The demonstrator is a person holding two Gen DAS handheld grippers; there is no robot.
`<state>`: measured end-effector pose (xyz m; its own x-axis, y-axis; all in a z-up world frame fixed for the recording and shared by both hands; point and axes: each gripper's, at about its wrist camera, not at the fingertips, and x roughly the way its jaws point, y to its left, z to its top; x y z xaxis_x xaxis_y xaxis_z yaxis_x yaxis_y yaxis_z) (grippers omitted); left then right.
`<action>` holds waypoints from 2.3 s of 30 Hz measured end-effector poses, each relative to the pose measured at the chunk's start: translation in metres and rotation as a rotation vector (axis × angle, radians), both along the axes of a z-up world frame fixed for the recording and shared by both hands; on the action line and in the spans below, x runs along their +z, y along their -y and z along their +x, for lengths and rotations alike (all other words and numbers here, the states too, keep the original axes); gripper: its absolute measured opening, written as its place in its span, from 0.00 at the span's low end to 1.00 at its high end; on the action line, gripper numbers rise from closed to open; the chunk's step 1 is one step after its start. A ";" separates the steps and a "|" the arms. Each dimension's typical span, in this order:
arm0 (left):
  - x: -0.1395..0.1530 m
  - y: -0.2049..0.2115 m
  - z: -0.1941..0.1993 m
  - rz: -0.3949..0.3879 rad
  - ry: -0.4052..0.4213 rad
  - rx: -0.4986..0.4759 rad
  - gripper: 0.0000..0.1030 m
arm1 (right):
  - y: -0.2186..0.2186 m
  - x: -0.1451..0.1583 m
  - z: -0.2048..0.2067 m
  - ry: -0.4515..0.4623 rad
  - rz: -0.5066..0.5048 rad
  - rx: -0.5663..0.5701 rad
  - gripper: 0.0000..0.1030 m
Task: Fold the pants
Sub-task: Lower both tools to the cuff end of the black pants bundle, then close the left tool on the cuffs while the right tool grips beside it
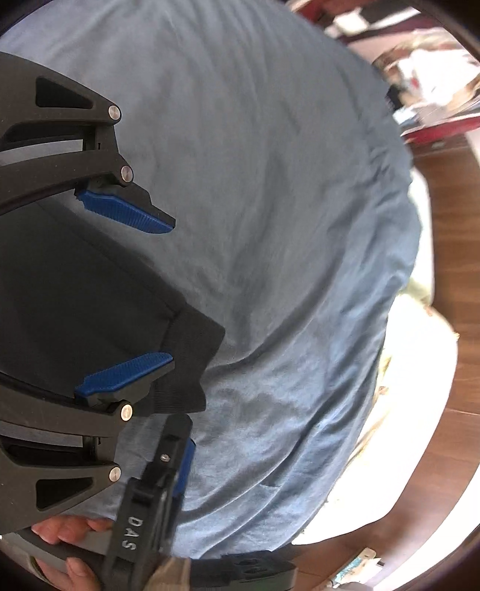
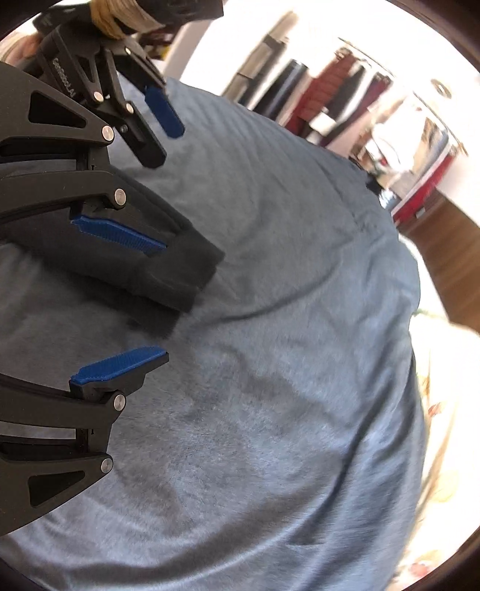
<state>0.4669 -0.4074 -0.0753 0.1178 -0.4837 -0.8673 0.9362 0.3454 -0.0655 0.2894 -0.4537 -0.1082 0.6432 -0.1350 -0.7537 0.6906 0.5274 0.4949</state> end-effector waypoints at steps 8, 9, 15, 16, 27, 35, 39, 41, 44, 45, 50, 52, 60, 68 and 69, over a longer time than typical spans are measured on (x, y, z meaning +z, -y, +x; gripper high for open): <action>-0.036 0.031 0.015 0.056 -0.120 -0.069 0.48 | 0.012 -0.032 0.017 0.015 0.095 -0.043 0.54; -0.039 0.033 0.016 0.064 -0.129 -0.078 0.45 | 0.012 -0.036 0.018 0.014 0.103 -0.041 0.54; -0.056 0.052 0.017 0.087 -0.211 -0.137 0.42 | 0.015 -0.054 0.019 0.016 0.120 -0.047 0.49; -0.059 0.056 0.017 0.093 -0.223 -0.147 0.42 | 0.015 -0.057 0.019 0.014 0.118 -0.042 0.46; -0.086 0.081 0.014 0.131 -0.315 -0.163 0.38 | 0.017 -0.066 0.021 0.021 0.150 -0.019 0.36; -0.080 0.079 0.015 0.145 -0.316 -0.182 0.21 | 0.029 -0.079 0.023 0.047 0.230 -0.011 0.24; -0.062 0.075 0.009 0.119 -0.280 -0.193 0.15 | 0.027 -0.065 0.024 0.058 0.209 -0.003 0.16; -0.049 0.071 0.007 0.096 -0.265 -0.194 0.15 | 0.024 -0.053 0.023 0.062 0.181 0.008 0.15; -0.027 0.060 0.008 0.048 -0.256 -0.180 0.14 | 0.015 -0.031 0.020 0.078 0.125 0.030 0.15; -0.018 0.054 0.008 0.027 -0.252 -0.172 0.14 | 0.012 -0.022 0.019 0.089 0.105 0.040 0.15; 0.025 0.022 0.005 -0.053 -0.212 -0.140 0.14 | -0.009 0.020 0.017 0.139 0.018 0.089 0.15; 0.042 0.004 0.004 -0.079 -0.187 -0.123 0.14 | -0.018 0.035 0.016 0.158 -0.008 0.111 0.15; 0.089 -0.075 0.005 -0.122 -0.110 -0.019 0.13 | -0.076 0.087 0.027 0.218 -0.116 0.259 0.15; 0.107 -0.167 -0.003 -0.140 -0.068 0.088 0.13 | -0.162 0.112 0.032 0.241 -0.194 0.404 0.14; 0.107 -0.180 -0.004 -0.142 -0.067 0.105 0.13 | -0.171 0.112 0.031 0.240 -0.202 0.416 0.14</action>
